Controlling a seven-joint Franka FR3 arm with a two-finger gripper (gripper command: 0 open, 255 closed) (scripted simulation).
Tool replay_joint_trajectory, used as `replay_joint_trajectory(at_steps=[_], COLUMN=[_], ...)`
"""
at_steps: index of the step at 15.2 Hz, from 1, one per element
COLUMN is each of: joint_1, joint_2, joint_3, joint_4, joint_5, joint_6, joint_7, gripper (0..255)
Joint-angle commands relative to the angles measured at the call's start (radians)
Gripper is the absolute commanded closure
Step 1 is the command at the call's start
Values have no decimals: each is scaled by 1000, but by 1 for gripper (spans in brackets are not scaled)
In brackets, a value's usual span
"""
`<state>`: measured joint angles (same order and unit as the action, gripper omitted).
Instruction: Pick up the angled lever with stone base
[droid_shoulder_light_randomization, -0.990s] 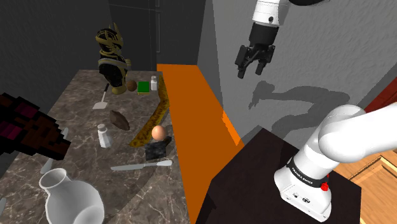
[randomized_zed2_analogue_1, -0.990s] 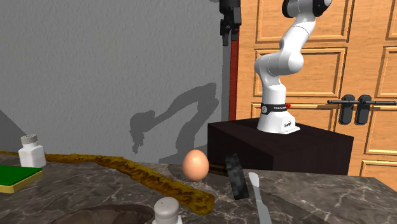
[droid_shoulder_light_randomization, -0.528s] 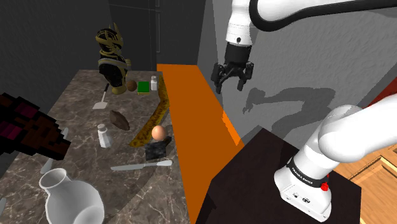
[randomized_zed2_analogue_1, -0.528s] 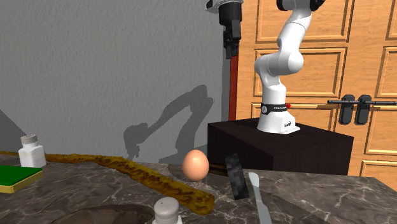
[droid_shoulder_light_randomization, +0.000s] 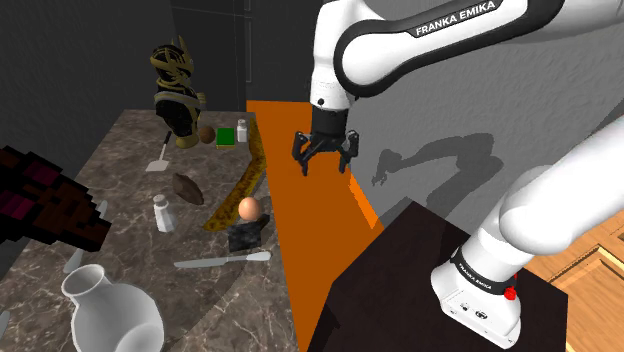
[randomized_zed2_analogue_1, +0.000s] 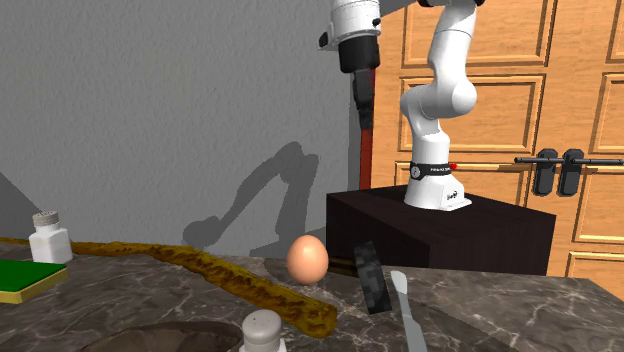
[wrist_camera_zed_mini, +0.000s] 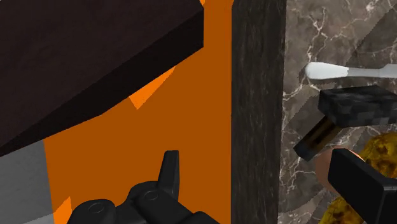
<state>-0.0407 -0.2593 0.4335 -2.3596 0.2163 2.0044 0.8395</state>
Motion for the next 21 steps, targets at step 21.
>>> replay_joint_trajectory(at_steps=[21], joint_1=[136], joint_2=[803], joint_3=[-1], joint_4=[423], joint_5=[-216], joint_6=[291], joint_7=[624], gripper=[0])
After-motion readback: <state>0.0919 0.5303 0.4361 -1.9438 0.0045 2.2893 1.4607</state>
